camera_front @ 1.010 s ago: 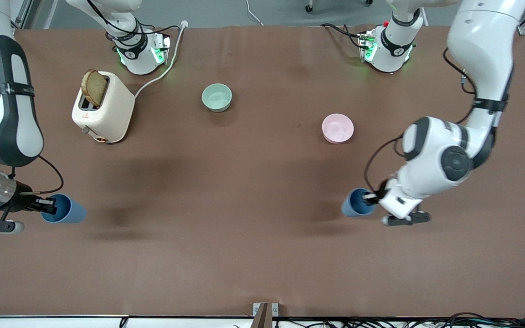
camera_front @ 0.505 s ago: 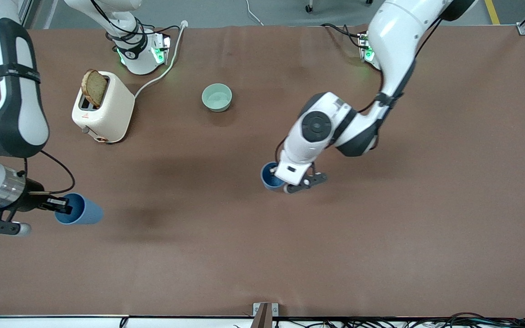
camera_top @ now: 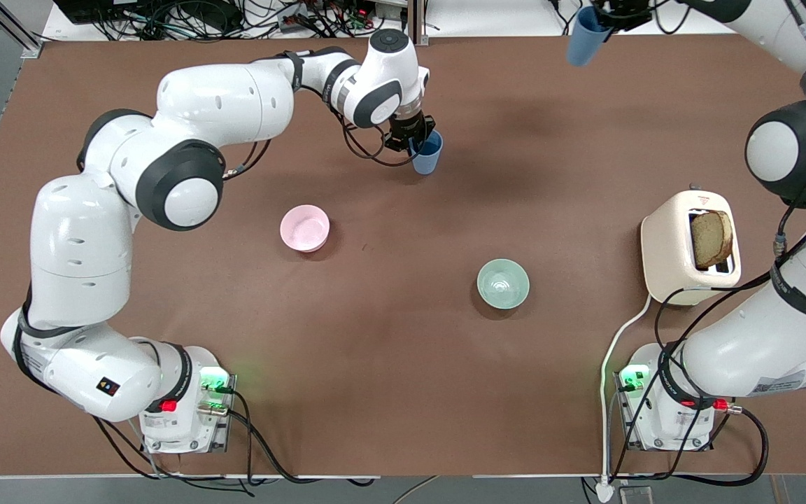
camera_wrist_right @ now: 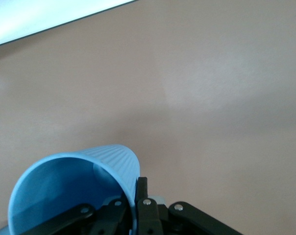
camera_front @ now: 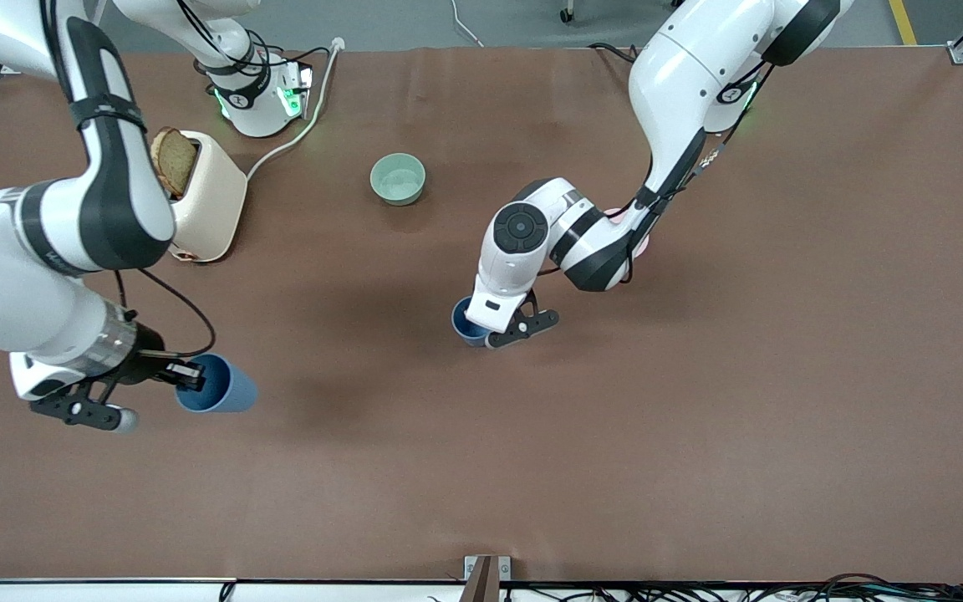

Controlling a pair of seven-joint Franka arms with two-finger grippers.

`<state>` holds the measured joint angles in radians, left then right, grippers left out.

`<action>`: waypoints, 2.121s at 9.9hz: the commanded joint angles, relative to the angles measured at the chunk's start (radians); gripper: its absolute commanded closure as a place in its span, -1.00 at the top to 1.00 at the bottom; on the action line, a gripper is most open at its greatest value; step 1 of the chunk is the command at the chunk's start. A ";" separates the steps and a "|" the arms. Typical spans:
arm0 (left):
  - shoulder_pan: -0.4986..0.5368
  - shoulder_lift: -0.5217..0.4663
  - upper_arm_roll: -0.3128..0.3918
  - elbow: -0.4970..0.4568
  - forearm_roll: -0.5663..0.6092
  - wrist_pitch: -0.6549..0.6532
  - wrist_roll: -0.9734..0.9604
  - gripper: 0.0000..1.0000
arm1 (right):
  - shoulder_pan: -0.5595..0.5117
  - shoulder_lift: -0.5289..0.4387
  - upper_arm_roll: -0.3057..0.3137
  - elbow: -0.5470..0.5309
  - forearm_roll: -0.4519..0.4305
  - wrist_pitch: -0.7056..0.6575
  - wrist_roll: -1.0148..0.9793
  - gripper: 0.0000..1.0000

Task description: Stack blue cups with both arms

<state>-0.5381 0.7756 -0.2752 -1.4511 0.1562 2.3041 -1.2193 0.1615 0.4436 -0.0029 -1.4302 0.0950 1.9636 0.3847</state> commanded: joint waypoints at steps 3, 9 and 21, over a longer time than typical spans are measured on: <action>0.006 -0.154 0.019 0.021 0.071 -0.185 -0.003 1.00 | 0.200 -0.019 -0.006 -0.010 0.008 0.000 0.228 -0.97; 0.266 -0.441 0.016 0.060 0.054 -0.538 0.371 1.00 | 0.476 0.050 -0.009 -0.015 -0.006 0.115 0.520 -0.97; 0.515 -0.869 0.137 -0.201 -0.132 -0.758 1.050 1.00 | 0.541 0.155 -0.011 -0.032 -0.015 0.162 0.545 -0.94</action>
<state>-0.0006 -0.0368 -0.1608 -1.5187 0.0442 1.5296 -0.1924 0.6945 0.5942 -0.0062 -1.4606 0.0938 2.1065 0.9127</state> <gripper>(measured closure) 0.000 0.956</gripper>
